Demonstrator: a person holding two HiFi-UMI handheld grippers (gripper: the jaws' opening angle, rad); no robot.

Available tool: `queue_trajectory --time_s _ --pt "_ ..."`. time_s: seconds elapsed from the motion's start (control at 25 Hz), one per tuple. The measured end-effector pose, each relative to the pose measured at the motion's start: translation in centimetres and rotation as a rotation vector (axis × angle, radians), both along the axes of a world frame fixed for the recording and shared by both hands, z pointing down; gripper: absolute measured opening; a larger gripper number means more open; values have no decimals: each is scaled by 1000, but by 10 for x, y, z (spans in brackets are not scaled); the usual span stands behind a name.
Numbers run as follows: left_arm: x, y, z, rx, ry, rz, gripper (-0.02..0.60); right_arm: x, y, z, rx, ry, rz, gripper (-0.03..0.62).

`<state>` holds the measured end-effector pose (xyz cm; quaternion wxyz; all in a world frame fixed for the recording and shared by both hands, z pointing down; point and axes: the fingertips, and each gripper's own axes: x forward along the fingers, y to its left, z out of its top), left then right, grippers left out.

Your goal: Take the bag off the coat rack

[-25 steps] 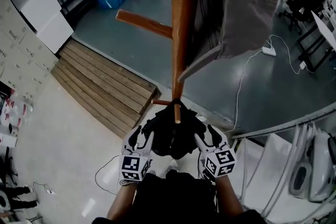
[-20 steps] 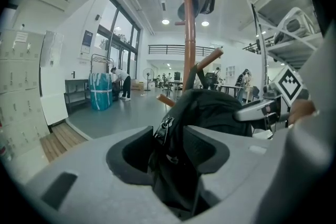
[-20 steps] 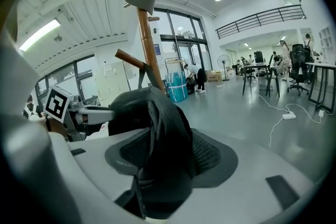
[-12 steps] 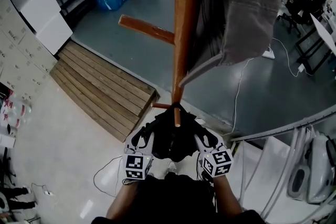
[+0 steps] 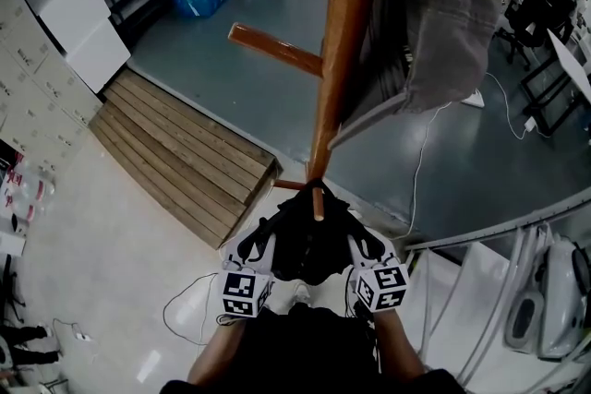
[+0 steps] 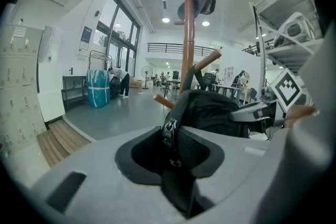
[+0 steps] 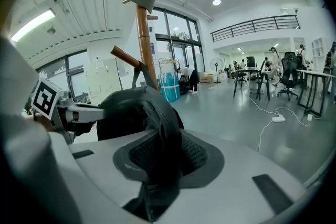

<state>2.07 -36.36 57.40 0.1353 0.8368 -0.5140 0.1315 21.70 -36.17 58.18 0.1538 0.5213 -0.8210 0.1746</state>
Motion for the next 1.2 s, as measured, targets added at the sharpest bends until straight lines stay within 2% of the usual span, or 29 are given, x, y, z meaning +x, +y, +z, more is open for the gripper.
queue_trajectory --time_s 0.6,0.88,1.2 --pt "-3 19 -25 29 37 60 92 -8 23 -22 18 -22 40 95" --pt "-7 31 -46 56 46 119 91 -14 42 -41 33 -25 84 95" --pt "-12 53 -62 72 92 189 91 -22 79 -61 61 -12 159 94"
